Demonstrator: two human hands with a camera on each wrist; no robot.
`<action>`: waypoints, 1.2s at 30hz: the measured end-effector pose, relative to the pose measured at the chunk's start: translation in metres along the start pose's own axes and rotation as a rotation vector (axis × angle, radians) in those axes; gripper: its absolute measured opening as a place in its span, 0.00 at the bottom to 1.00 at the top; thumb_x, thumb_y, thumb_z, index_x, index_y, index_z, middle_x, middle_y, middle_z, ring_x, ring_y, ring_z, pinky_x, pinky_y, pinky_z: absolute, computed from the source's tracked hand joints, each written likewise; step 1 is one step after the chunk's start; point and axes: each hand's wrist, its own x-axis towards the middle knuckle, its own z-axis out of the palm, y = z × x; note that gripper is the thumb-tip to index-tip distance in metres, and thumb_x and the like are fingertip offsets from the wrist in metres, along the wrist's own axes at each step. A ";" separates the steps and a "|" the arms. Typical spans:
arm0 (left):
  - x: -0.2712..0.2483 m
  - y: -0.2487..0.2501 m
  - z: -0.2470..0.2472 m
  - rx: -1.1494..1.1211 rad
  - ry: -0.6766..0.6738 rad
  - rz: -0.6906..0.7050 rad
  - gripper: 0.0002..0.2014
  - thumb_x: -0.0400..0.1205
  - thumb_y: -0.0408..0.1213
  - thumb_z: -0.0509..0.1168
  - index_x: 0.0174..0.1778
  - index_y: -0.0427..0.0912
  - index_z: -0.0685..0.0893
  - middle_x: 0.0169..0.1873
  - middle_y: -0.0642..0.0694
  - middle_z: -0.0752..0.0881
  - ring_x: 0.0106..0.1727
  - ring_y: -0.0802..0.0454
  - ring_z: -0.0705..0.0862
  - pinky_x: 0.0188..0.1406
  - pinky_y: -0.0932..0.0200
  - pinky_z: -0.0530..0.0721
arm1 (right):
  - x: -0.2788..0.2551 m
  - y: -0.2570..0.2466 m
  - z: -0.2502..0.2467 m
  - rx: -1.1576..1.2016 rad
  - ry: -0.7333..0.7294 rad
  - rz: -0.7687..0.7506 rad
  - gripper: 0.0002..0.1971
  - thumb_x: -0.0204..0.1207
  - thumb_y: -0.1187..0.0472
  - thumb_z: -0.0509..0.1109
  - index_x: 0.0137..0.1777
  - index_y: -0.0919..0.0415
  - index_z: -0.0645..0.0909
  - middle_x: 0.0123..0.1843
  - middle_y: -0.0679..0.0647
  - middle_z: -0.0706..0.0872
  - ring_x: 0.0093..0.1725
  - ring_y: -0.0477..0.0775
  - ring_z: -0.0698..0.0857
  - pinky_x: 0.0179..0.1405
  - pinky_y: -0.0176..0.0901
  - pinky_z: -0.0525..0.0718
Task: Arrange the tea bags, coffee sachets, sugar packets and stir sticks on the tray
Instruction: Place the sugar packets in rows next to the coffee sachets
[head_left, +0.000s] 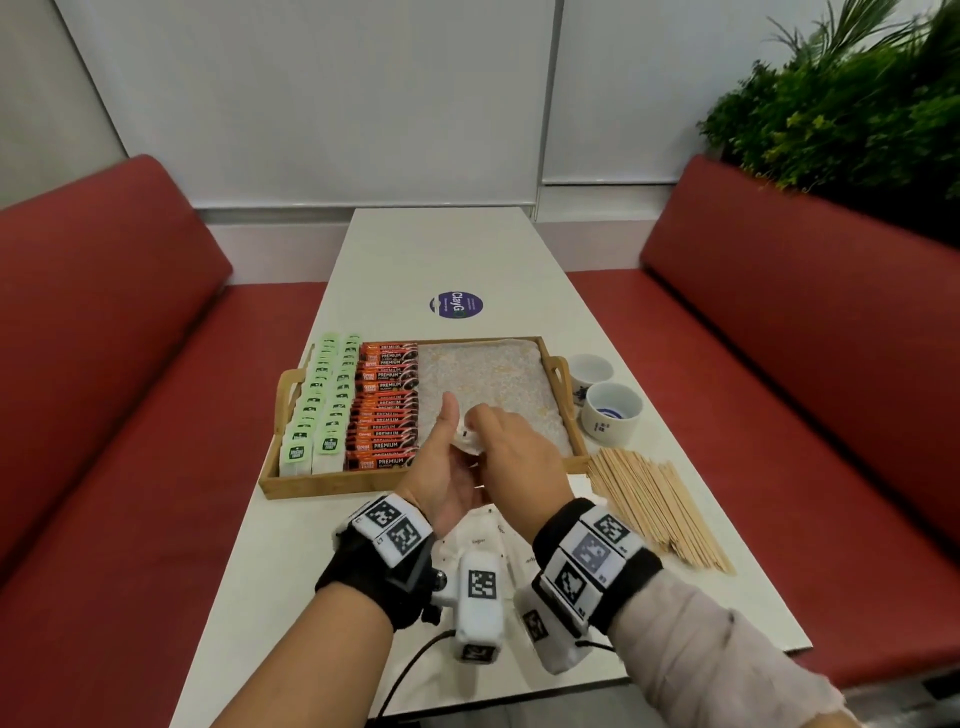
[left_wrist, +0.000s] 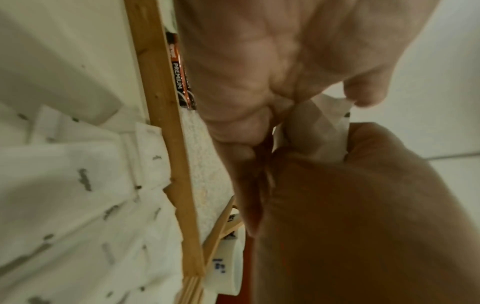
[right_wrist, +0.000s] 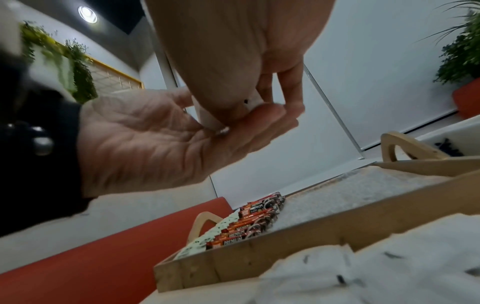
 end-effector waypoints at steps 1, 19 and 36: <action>0.001 0.004 -0.001 -0.024 0.007 0.012 0.33 0.81 0.65 0.50 0.61 0.39 0.82 0.55 0.37 0.86 0.55 0.44 0.85 0.49 0.48 0.84 | 0.003 -0.002 0.001 0.032 0.008 -0.022 0.11 0.73 0.69 0.67 0.54 0.61 0.76 0.51 0.55 0.81 0.45 0.57 0.80 0.33 0.44 0.68; 0.001 0.010 -0.042 -0.199 0.137 0.027 0.15 0.86 0.31 0.53 0.67 0.31 0.75 0.55 0.33 0.85 0.51 0.42 0.86 0.39 0.47 0.90 | -0.004 0.003 0.006 0.493 -0.117 0.199 0.18 0.72 0.71 0.64 0.60 0.54 0.73 0.59 0.47 0.82 0.59 0.49 0.81 0.58 0.42 0.80; -0.028 -0.013 -0.077 -0.238 0.263 0.119 0.22 0.85 0.24 0.52 0.72 0.50 0.72 0.62 0.39 0.83 0.56 0.35 0.84 0.37 0.37 0.87 | -0.048 0.005 0.053 -0.208 -0.621 0.013 0.23 0.75 0.65 0.67 0.70 0.53 0.72 0.66 0.55 0.78 0.64 0.60 0.76 0.60 0.51 0.75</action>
